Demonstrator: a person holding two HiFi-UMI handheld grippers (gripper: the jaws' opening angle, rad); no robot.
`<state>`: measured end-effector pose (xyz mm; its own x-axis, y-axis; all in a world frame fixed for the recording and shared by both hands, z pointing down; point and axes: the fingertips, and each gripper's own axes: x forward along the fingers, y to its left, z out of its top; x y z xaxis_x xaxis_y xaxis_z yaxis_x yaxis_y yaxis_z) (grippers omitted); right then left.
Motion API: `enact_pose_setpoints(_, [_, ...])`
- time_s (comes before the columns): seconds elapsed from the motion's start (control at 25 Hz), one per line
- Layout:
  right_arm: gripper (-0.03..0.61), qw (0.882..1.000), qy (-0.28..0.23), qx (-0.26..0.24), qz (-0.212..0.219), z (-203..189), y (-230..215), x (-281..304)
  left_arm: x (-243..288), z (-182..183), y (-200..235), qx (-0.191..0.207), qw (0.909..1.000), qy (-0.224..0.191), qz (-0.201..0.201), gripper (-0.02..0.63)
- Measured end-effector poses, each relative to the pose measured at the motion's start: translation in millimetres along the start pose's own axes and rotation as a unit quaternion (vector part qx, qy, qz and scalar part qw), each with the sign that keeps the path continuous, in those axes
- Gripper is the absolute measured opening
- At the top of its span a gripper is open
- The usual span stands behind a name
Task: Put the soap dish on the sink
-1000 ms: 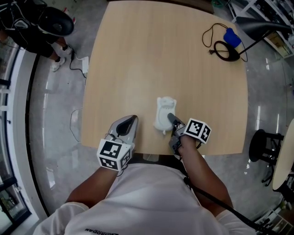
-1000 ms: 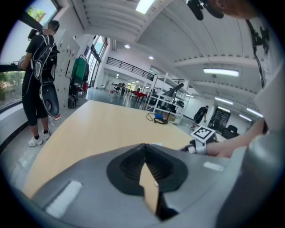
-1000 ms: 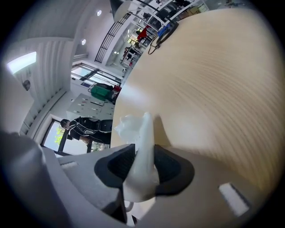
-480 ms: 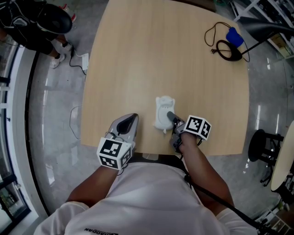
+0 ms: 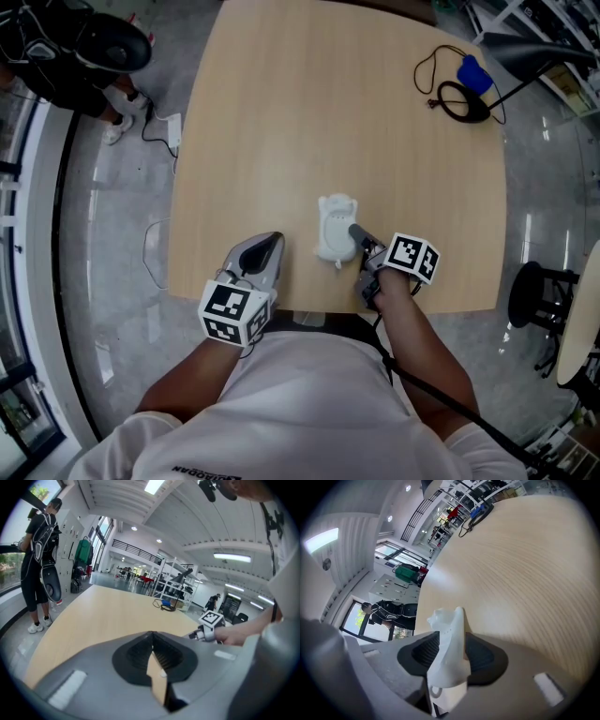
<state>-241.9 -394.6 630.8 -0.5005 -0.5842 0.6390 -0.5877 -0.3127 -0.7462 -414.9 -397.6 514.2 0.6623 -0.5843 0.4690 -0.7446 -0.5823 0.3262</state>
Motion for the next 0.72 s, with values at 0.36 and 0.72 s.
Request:
enact_pose_setpoints(0.36, [0.172, 0.990, -0.073, -0.119, -0.001, 0.1, 45.2, -44.1, -20.2, 9.8, -7.9, 0.026, 0.9988, -0.017, -0.038, 0.009])
enact_pose_setpoints(0.72, [0.003, 0.942, -0.180, -0.282, 0.034, -20.8, 131.7, -113.8, -46.4, 25.4, -15.3, 0.059, 0.9935, -0.037, -0.091, 0.009])
